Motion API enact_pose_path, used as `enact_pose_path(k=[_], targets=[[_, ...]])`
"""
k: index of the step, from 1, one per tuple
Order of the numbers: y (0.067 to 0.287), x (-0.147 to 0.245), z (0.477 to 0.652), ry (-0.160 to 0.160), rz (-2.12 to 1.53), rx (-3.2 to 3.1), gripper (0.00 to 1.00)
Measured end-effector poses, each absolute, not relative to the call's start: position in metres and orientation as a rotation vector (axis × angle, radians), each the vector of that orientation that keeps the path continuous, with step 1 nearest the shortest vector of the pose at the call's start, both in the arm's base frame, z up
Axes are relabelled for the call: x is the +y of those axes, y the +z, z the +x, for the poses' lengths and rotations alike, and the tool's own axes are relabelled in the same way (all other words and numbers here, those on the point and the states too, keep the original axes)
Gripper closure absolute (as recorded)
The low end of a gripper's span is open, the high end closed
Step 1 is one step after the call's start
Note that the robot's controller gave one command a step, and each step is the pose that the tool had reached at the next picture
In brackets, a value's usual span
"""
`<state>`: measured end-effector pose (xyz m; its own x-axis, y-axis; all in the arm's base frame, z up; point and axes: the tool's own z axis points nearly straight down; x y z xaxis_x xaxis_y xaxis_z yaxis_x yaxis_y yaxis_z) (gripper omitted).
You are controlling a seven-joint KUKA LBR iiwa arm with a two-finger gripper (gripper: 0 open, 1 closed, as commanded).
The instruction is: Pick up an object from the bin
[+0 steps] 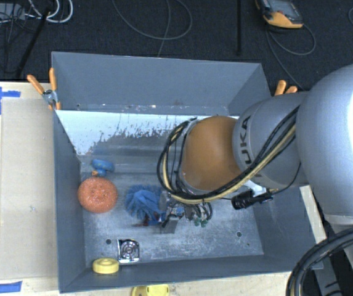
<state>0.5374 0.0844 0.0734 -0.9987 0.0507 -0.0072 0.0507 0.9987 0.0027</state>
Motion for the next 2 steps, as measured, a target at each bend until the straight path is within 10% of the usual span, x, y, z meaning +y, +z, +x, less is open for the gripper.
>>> enact_pose_path(k=[1,2], targets=[[0.073,0.084,0.537,0.004,0.081,3.133,1.0],[0.275,0.091,0.547,-0.001,0.065,3.144,1.0]])
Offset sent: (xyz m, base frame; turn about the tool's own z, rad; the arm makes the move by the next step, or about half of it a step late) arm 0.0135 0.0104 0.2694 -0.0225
